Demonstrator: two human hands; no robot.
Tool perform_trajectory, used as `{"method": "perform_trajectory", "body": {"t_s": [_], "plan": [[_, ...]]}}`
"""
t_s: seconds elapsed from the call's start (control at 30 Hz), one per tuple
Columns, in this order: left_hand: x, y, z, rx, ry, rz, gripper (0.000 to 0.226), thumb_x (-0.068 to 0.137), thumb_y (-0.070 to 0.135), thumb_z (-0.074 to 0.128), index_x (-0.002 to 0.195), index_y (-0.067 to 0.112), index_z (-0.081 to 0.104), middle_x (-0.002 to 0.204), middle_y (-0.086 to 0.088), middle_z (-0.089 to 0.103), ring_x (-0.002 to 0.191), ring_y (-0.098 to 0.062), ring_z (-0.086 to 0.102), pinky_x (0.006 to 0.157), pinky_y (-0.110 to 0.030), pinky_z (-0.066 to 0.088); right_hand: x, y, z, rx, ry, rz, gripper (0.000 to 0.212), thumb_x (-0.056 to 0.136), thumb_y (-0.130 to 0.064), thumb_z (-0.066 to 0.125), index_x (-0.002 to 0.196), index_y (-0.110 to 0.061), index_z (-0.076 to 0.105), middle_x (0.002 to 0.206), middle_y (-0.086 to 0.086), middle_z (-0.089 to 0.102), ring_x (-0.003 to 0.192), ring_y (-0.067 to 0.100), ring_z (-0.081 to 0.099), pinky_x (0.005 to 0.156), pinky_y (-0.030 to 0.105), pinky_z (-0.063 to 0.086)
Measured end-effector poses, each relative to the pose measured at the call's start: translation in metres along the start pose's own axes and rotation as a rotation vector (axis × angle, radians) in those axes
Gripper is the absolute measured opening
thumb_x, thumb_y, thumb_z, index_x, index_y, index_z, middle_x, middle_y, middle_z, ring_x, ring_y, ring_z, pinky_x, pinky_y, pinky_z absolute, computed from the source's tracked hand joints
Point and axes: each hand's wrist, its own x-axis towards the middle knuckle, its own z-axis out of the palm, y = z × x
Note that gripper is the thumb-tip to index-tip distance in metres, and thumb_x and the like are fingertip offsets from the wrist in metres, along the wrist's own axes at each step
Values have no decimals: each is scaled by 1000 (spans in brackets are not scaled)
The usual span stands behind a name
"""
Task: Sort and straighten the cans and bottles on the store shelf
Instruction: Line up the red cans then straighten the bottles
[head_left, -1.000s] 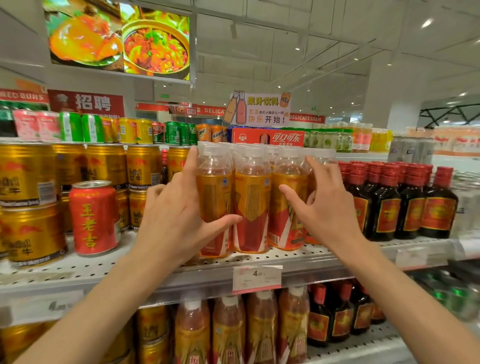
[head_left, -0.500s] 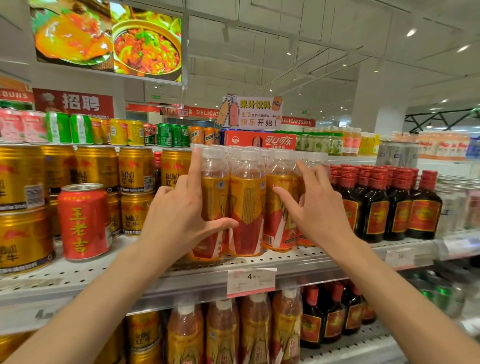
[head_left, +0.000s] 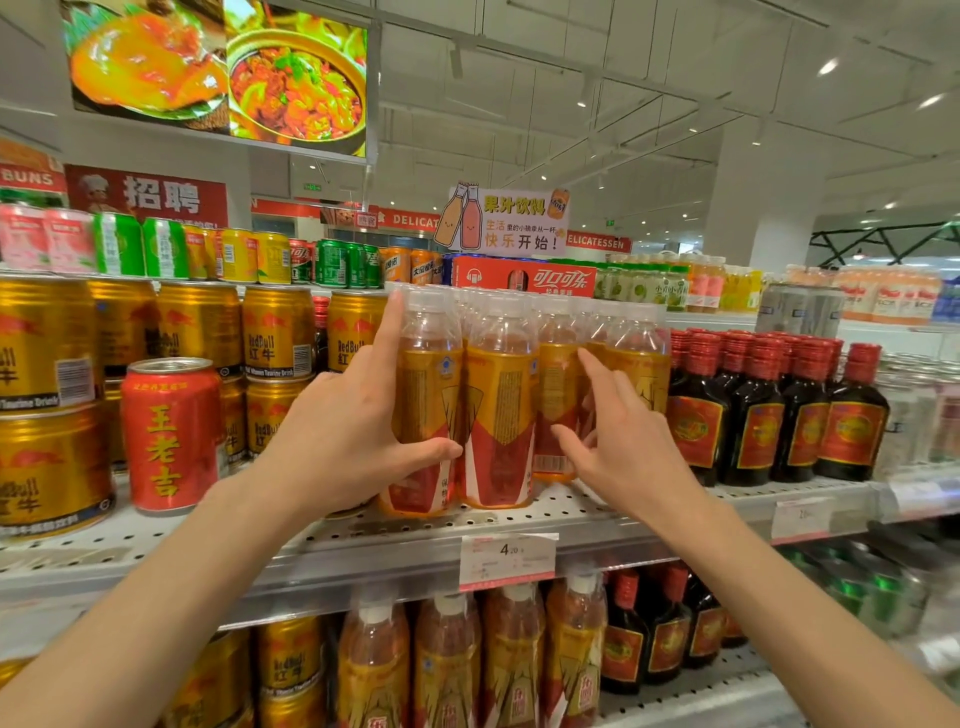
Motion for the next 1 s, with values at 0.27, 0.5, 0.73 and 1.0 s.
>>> {"method": "perform_trajectory", "body": {"t_s": [0.27, 0.5, 0.73, 1.0], "plan": [[0, -5, -7, -58, -66, 44, 132, 75, 66, 70, 146, 40, -38, 148, -10, 50, 100, -23, 69, 92, -45, 57, 6, -24, -13, 300, 114, 36, 48, 100, -42, 51, 145, -26, 43, 97, -15, 59, 79, 4, 62, 82, 40, 58], [0, 0, -10, -167, -42, 41, 130, 75, 60, 76, 152, 41, -28, 152, -5, 46, 119, -22, 62, 96, -36, 55, 1, -51, -4, 336, -19, 61, 94, 79, -72, 64, 154, -31, 25, 137, -6, 58, 120, 16, 59, 100, 45, 53], [3, 15, -2, -179, -2, 61, 125, 77, 60, 76, 155, 40, -21, 145, -6, 51, 110, -22, 64, 91, -40, 57, -3, -30, -16, 290, -3, 99, 93, 82, -70, 63, 156, -29, 26, 133, -4, 60, 116, 19, 61, 98, 46, 53], [12, 36, 13, -237, -33, 34, 122, 79, 60, 73, 155, 39, -21, 158, -2, 39, 134, -26, 52, 107, -46, 48, -13, -11, -36, 210, 0, 132, 90, 85, -67, 62, 158, -30, 23, 148, -4, 54, 127, 20, 56, 105, 37, 44]]}}
